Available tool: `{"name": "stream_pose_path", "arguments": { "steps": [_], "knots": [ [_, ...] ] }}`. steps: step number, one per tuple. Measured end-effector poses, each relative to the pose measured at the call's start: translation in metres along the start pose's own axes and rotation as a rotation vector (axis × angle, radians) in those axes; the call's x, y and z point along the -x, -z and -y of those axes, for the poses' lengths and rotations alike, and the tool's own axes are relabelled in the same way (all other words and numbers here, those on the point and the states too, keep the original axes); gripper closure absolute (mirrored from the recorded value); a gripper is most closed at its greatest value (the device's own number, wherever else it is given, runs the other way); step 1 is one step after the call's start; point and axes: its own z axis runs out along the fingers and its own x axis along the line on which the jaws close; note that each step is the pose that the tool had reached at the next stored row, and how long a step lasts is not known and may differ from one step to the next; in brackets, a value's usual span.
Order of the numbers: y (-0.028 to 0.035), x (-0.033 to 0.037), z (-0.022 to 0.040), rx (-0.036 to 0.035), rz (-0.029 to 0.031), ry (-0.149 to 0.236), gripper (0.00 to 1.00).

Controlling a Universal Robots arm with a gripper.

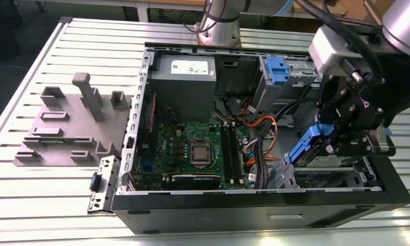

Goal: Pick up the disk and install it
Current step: 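Insert the disk into the insertion slot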

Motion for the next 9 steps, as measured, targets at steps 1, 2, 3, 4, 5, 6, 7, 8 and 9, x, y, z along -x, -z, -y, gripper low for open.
{"name": "stream_pose_path", "arguments": {
  "steps": [1, 2, 3, 4, 5, 6, 7, 8, 9],
  "knots": [
    [-0.0020, 0.0000, 0.0001, 0.0000, 0.0000, 0.000, 0.63],
    [-0.0038, -0.0001, 0.0001, 0.0000, 0.0000, 0.000, 0.63],
    [-0.0056, -0.0001, 0.0002, 0.0000, 0.0000, 0.000, 0.63],
    [-0.0074, -0.0001, 0.0002, 0.0000, 0.0001, 0.000, 0.63],
    [-0.0092, -0.0002, 0.0003, 0.0000, 0.0001, 0.000, 0.63],
    [-0.0110, -0.0002, 0.0004, 0.0000, 0.0001, 0.000, 0.63],
    [-0.0128, -0.0002, 0.0004, 0.0001, 0.0000, 0.000, 0.63],
    [-0.0147, -0.0003, 0.0005, 0.0001, 0.0001, 0.000, 0.63],
    [-0.0161, -0.0004, 0.0005, 0.0000, 0.0001, 0.000, 0.63]
  ]
}}
